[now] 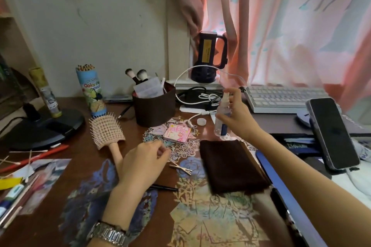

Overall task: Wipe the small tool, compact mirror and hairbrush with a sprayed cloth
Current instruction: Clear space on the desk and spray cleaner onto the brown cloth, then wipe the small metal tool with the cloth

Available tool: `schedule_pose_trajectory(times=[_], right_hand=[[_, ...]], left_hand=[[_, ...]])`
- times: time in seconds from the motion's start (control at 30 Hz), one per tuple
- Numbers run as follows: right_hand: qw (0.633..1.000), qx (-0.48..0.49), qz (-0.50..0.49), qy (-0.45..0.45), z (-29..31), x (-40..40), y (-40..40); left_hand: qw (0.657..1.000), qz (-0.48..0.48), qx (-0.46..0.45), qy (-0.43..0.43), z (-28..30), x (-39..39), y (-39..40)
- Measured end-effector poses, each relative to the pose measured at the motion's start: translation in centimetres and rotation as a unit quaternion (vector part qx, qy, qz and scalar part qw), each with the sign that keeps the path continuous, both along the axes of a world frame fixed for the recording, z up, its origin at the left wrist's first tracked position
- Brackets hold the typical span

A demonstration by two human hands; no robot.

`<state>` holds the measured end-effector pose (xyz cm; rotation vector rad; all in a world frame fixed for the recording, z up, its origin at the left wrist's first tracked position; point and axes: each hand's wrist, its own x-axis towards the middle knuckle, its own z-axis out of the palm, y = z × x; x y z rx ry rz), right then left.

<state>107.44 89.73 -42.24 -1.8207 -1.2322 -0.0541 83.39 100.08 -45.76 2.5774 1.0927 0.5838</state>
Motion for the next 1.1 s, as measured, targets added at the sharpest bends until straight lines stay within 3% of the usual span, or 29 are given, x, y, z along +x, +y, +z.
schedule_pose_trajectory(times=[0.57, 0.97, 1.1], right_hand=[[1.0, -0.014, 0.0, -0.002, -2.6, 1.2, 2.3], [0.997, -0.071, -0.004, 0.032, -0.4, 1.3, 0.4], [0.994, -0.094, -0.04, -0.025, 1.7, 0.2, -2.3]], left_hand=[[1.0, 0.0, 0.005, 0.023, 0.0, 0.0, 0.3], [0.999, 0.003, -0.013, 0.04, 0.4, -0.4, 0.5], [0.999, -0.003, -0.029, 0.04, 0.5, -0.7, 0.4]])
